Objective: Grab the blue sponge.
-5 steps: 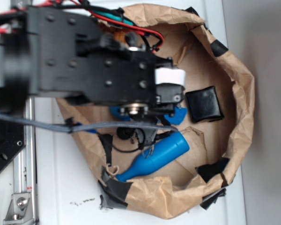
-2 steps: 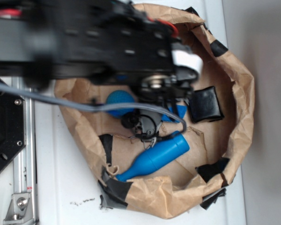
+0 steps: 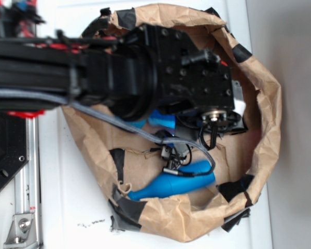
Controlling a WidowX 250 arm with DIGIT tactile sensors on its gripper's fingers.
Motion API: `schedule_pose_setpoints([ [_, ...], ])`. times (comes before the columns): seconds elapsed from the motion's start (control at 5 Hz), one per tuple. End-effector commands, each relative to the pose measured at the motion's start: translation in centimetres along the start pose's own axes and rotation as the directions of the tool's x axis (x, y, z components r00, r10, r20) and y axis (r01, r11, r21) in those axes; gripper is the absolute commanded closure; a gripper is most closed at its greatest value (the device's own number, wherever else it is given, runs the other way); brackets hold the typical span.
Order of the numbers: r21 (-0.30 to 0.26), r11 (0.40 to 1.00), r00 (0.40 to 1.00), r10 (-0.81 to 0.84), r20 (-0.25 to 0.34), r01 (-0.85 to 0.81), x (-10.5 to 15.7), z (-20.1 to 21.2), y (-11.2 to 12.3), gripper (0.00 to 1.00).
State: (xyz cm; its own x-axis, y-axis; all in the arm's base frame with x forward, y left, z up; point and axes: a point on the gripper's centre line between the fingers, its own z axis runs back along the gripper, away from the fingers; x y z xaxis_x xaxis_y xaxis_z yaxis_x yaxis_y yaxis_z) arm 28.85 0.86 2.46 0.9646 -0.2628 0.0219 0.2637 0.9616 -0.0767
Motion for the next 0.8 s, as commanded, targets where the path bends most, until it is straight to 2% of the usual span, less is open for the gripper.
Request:
schedule_pose_setpoints([
  [0.0,-0.007,1.0,0.999,0.002,0.034,-0.002,-0.5,0.1,-2.2,0.0],
  [0.2,0.013,1.0,1.0,0.005,0.026,-0.006,-0.7,0.4,-2.5,0.11],
  [0.4,0.03,0.999,0.999,0.028,0.036,-0.029,-1.1,0.7,-2.3,1.0],
  [0.6,0.058,0.997,0.997,0.05,0.05,-0.053,-1.4,1.4,-2.3,1.0],
])
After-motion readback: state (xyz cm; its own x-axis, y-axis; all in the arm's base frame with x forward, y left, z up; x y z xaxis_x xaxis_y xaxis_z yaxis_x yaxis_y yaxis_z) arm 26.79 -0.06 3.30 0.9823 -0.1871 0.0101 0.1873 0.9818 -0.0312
